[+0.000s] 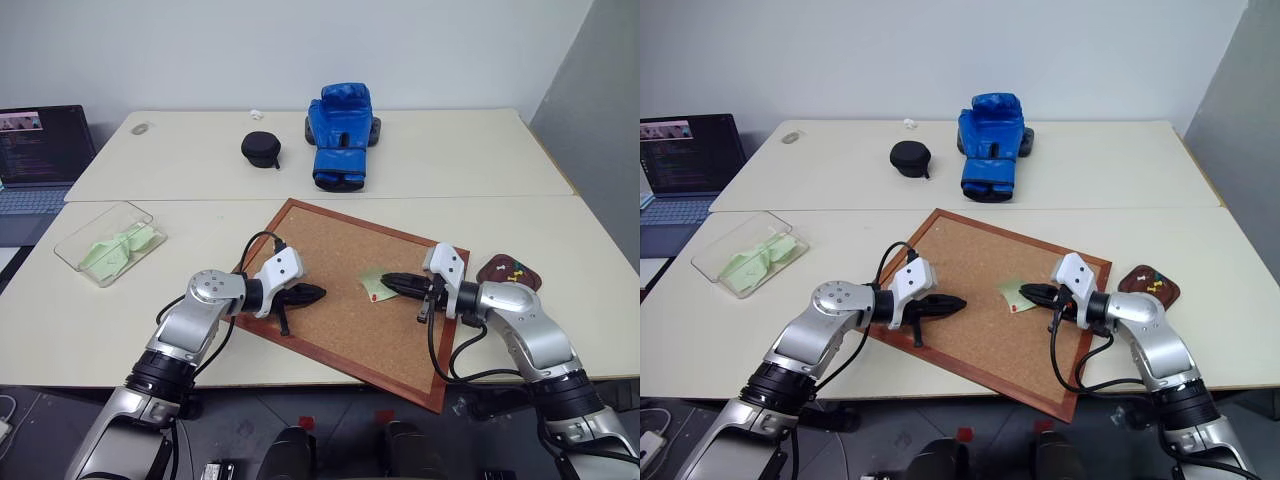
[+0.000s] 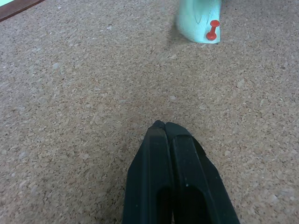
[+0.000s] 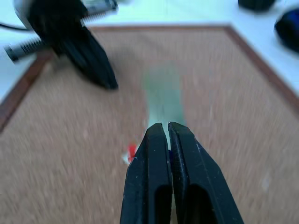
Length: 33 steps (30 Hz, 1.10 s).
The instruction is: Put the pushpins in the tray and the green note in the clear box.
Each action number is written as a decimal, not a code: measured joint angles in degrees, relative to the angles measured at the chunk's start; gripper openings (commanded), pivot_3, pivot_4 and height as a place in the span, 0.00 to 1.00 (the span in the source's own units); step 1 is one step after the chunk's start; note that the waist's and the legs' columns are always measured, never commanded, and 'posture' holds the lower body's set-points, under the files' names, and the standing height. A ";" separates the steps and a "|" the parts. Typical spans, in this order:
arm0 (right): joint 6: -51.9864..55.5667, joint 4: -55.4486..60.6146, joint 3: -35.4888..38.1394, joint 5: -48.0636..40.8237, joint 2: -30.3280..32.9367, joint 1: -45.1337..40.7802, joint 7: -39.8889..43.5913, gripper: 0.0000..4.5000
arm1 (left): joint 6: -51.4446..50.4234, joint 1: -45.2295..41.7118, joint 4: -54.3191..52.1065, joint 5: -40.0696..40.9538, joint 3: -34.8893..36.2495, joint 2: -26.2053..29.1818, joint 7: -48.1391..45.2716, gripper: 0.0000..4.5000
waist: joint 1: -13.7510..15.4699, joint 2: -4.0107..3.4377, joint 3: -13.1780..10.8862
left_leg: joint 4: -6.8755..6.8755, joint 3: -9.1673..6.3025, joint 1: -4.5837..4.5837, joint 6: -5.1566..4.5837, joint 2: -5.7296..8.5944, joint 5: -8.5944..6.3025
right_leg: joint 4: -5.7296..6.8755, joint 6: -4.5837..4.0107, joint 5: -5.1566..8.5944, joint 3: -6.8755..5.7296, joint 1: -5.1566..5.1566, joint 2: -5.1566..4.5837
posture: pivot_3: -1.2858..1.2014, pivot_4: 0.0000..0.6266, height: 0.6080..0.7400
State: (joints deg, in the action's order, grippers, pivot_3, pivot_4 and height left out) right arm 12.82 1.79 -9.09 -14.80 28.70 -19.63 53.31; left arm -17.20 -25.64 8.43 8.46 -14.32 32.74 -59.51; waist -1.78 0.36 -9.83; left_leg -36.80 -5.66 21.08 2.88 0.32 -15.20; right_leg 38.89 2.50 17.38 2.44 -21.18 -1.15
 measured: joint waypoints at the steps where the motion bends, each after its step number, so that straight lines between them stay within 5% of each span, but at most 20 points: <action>1: -0.15 0.02 -0.01 0.16 0.18 0.04 0.16 0.01 | 0.00 -0.01 -0.01 0.00 -0.01 0.00 0.00 0.00 | 0.00 0.00 0.00 | 0.00 0.01 0.00 0.00 0.00 0.00 | 0.00 0.00 0.00 0.01 0.00 0.00 | 0.52 0.24 1.00; 9: 2.79 1.56 2.31 -1.82 0.57 1.36 -0.97 0.01 | 0.00 -0.38 0.27 0.00 -0.23 -0.04 -0.14 0.00 | 0.06 0.01 -0.01 | 0.00 0.00 0.02 0.00 0.01 0.00 | 0.00 0.00 0.00 0.02 0.00 -0.02 | 0.52 0.24 1.00; 21: 15.57 4.70 27.67 -4.49 4.34 11.02 -20.96 0.01 | -0.01 0.45 -0.71 -0.02 -0.20 0.27 0.15 0.00 | 0.15 0.00 0.00 | 0.11 0.04 0.08 0.00 0.01 0.00 | -0.04 -0.03 0.02 0.05 -0.09 -0.04 | 0.52 0.24 1.00; 33: 21.99 2.23 30.62 -4.97 2.32 10.58 -30.27 0.01 | 0.10 -0.63 0.38 -0.05 -0.43 0.25 -0.72 0.00 | 0.03 0.00 -0.01 | 0.11 0.18 0.08 -0.02 0.02 0.01 | -0.04 -0.02 0.02 0.06 -0.08 -0.02 | 0.52 0.24 1.00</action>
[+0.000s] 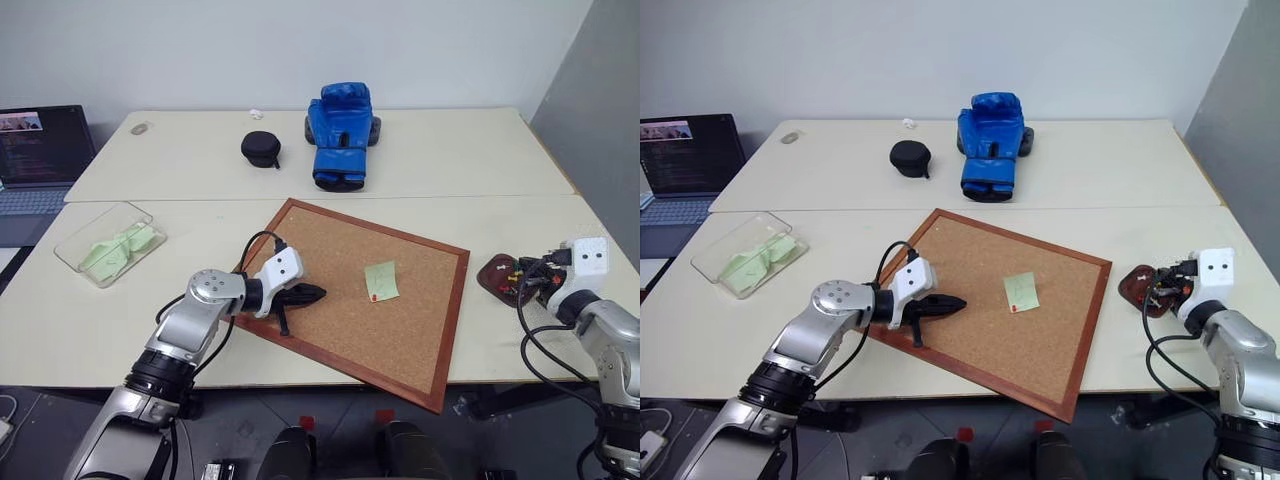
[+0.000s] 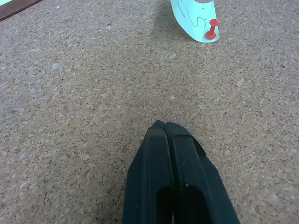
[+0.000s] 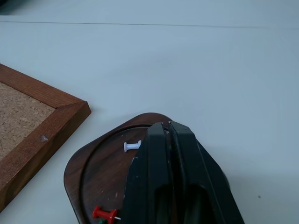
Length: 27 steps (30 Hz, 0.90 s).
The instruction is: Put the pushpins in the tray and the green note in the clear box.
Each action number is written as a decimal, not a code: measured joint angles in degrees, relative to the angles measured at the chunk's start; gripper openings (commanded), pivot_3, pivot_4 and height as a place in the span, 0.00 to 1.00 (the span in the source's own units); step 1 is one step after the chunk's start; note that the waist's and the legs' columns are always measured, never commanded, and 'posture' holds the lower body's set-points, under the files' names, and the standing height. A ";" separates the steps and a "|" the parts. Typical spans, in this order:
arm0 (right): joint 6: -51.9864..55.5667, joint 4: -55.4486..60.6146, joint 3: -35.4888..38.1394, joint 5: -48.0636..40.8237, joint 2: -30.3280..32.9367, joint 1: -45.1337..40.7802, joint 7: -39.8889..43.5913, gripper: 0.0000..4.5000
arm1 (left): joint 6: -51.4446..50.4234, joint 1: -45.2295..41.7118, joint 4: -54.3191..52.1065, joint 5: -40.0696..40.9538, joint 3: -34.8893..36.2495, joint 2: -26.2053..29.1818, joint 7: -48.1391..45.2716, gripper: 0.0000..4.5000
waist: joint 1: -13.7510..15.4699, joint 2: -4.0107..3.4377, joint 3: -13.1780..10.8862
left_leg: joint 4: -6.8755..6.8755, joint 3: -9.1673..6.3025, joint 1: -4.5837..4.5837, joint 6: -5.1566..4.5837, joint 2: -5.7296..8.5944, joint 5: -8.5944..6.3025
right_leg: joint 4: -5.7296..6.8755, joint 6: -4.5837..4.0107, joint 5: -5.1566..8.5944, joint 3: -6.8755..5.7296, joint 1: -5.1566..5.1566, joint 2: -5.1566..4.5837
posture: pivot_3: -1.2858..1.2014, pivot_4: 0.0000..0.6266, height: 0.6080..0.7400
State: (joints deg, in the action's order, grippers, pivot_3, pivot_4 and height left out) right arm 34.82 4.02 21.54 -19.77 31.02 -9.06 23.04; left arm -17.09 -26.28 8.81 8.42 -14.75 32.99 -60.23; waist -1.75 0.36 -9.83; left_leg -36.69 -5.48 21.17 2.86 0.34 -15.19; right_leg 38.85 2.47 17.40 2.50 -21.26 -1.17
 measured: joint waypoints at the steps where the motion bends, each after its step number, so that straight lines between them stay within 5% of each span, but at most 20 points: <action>1: 0.52 0.01 0.13 -0.32 -0.05 -0.06 -0.10 0.01 | 0.00 -0.08 0.09 0.00 -0.02 0.00 -0.08 0.00 | 0.00 0.00 0.00 | 0.00 0.00 0.00 0.00 0.00 0.00 | 0.00 0.00 0.00 0.01 0.00 0.00 | 0.52 0.24 1.00; 6: 4.65 0.16 0.98 -3.82 -1.01 -0.47 -0.63 0.01 | 0.00 -0.25 0.29 0.00 -0.04 0.00 -0.32 0.00 | 0.00 0.00 0.00 | 0.00 -0.02 0.00 0.00 0.00 0.00 | 0.00 0.00 0.00 0.01 0.00 0.00 | 0.52 0.24 1.00; 17: 6.62 1.16 1.10 -6.16 -1.30 -0.55 -0.89 0.48 | 0.01 -0.43 0.54 0.00 -0.07 -0.12 -0.44 0.00 | 0.02 0.00 0.00 | 0.00 -0.01 0.01 0.00 0.00 0.00 | -0.01 0.01 0.00 0.01 0.00 0.00 | 0.52 0.24 1.00; 27: 3.51 1.15 -0.20 -4.91 0.49 -0.61 0.54 0.48 | 0.02 -0.42 0.54 0.00 -0.07 -0.13 -0.44 0.00 | 0.01 0.00 0.00 | 0.00 0.02 0.01 0.00 0.00 0.00 | -0.03 0.01 0.00 0.00 -0.01 0.00 | 0.52 0.24 1.00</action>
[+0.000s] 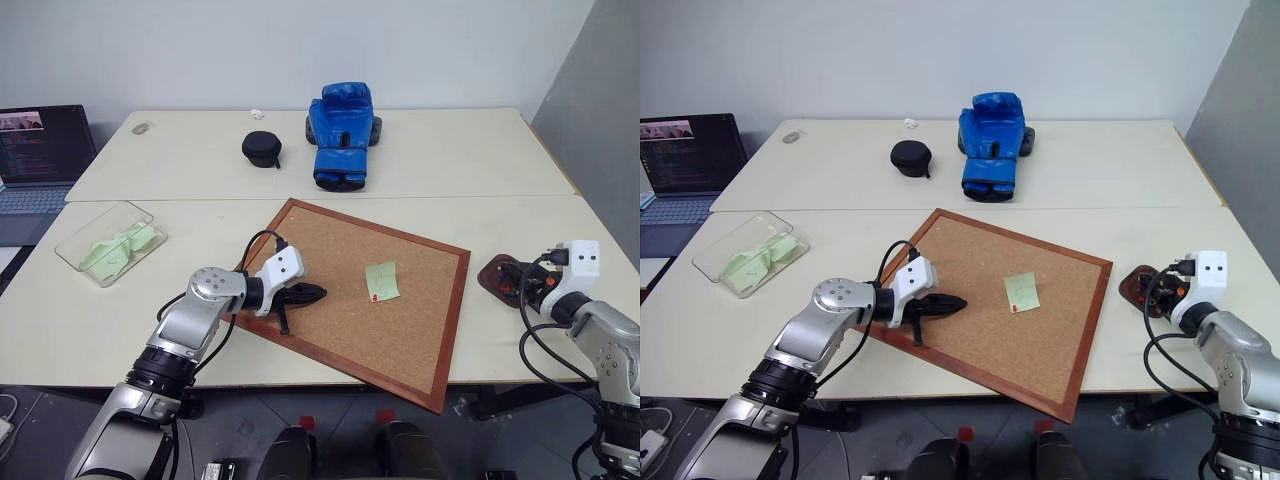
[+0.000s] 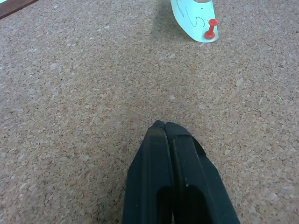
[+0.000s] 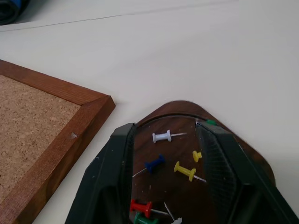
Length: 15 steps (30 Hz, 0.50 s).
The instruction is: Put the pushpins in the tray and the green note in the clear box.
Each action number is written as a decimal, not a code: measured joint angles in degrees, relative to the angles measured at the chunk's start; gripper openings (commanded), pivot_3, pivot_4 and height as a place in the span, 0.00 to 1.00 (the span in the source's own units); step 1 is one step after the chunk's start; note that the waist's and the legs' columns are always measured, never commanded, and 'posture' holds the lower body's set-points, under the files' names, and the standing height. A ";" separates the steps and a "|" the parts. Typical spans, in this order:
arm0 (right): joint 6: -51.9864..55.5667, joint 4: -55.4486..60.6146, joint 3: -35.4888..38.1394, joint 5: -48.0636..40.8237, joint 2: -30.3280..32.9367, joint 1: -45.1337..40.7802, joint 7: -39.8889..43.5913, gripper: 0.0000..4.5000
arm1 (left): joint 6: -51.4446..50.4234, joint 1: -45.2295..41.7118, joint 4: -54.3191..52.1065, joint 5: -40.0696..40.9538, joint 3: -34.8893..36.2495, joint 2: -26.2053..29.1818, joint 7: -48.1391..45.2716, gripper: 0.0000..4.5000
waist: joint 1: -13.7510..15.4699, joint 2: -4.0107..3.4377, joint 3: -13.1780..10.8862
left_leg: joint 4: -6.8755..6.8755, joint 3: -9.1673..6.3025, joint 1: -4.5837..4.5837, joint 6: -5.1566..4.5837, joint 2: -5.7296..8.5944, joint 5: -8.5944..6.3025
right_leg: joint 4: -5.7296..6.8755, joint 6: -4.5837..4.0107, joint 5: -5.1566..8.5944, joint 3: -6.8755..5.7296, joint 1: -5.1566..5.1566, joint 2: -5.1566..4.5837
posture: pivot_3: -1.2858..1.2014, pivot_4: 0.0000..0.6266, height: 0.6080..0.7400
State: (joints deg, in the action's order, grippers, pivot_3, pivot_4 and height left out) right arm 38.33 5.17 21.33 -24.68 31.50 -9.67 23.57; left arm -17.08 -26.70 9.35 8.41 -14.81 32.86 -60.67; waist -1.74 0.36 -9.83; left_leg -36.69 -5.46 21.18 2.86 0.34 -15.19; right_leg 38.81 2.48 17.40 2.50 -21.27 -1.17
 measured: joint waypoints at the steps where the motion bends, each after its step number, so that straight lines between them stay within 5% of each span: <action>1: -1.16 0.16 -0.59 0.60 0.43 0.06 0.95 0.48 | 0.00 0.00 0.00 0.00 0.00 -0.01 0.00 0.00 | 0.00 0.00 0.00 | 0.00 0.01 0.00 0.00 0.00 0.00 | 0.00 0.00 0.00 -0.01 0.01 0.00 | 0.52 0.24 1.00; 8: -9.19 7.72 -11.19 0.65 6.23 2.95 17.90 0.48 | 0.03 0.00 0.04 0.00 0.02 -0.02 -0.04 0.00 | -0.01 0.02 -0.01 | 0.01 0.01 0.02 0.00 -0.02 0.00 | -0.08 0.01 0.00 -0.06 0.02 0.02 | 0.52 0.24 1.00; 15: -12.40 12.57 -24.11 0.89 3.85 1.69 26.85 0.48 | -0.06 -0.30 0.11 0.00 -0.06 -0.08 -0.06 0.00 | 0.06 0.12 -0.07 | 0.01 -0.24 0.07 0.01 -0.02 0.00 | -0.15 0.02 0.00 -0.14 0.03 0.01 | 0.52 0.24 1.00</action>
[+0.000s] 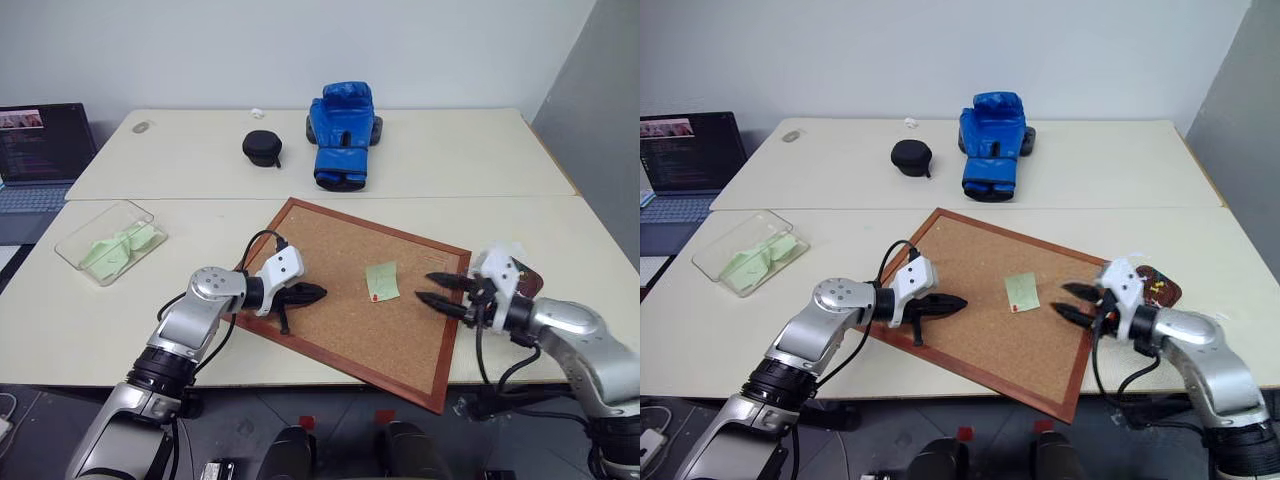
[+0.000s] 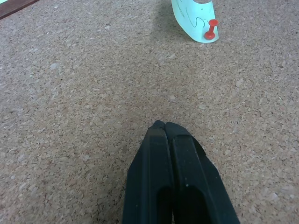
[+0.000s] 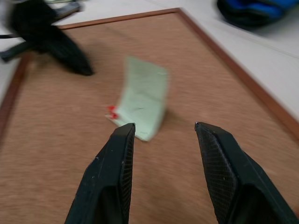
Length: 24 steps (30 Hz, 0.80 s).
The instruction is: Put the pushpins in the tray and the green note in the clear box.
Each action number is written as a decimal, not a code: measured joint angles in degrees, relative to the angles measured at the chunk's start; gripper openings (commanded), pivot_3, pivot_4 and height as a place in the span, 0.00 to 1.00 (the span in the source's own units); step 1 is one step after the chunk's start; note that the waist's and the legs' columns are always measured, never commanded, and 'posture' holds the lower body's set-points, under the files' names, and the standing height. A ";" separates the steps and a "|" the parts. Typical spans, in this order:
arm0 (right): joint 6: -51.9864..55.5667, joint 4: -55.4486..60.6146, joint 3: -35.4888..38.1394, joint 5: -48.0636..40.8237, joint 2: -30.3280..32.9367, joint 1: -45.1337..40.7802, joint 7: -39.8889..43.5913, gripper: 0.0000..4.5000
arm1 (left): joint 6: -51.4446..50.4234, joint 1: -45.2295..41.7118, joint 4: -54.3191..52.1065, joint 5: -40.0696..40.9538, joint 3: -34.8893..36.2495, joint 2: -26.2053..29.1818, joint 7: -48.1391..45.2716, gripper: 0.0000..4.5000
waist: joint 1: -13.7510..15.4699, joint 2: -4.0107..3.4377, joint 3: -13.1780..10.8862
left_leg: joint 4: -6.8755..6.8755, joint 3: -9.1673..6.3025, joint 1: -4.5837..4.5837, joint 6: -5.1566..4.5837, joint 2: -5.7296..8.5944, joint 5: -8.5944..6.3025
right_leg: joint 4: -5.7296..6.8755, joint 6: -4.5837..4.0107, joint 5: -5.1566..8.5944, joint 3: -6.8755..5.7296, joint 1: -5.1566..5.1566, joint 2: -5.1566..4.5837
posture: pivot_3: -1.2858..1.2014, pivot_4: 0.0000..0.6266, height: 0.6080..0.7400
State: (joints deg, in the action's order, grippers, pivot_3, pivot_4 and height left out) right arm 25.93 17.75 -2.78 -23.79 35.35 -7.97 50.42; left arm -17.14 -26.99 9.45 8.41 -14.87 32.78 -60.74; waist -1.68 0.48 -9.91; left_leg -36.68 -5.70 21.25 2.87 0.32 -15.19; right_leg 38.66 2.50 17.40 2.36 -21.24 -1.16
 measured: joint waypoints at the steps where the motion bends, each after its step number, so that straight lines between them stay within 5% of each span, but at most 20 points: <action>1: -0.38 -0.10 -1.63 0.25 -0.84 -0.38 0.35 0.48 | -0.01 -0.06 0.04 0.00 -0.01 0.00 -0.01 0.00 | 0.01 0.01 -0.01 | 0.00 -0.02 0.00 0.00 -0.01 0.00 | 0.00 0.00 0.00 0.00 0.00 0.00 | 0.52 0.24 1.00; 9: -6.06 -8.04 -9.42 5.77 -7.03 -5.53 0.68 0.48 | -0.04 -0.17 -0.02 0.00 -0.03 0.13 -0.01 0.00 | 0.01 0.10 -0.06 | 0.00 -0.08 -0.01 0.01 -0.01 0.00 | 0.01 0.00 -0.01 -0.02 -0.02 0.00 | 0.52 0.24 1.00; 24: -12.72 -20.66 -11.61 11.38 -11.69 -10.61 0.63 0.48 | -1.17 0.67 -1.90 0.00 0.14 0.78 0.50 0.00 | -0.13 0.10 -0.07 | 0.06 -0.06 -0.01 0.01 -0.01 0.00 | 0.04 -0.03 -0.01 0.01 -0.07 0.00 | 0.52 0.24 1.00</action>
State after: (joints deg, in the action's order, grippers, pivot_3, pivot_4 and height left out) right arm 13.21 -2.92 -14.39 -12.42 23.66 -18.58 51.06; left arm -18.31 -26.32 7.55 8.41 -14.73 33.56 -60.24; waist -1.82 0.58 -9.98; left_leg -36.62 -5.76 21.23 2.87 0.31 -15.19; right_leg 38.70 2.48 17.39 2.36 -21.31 -1.16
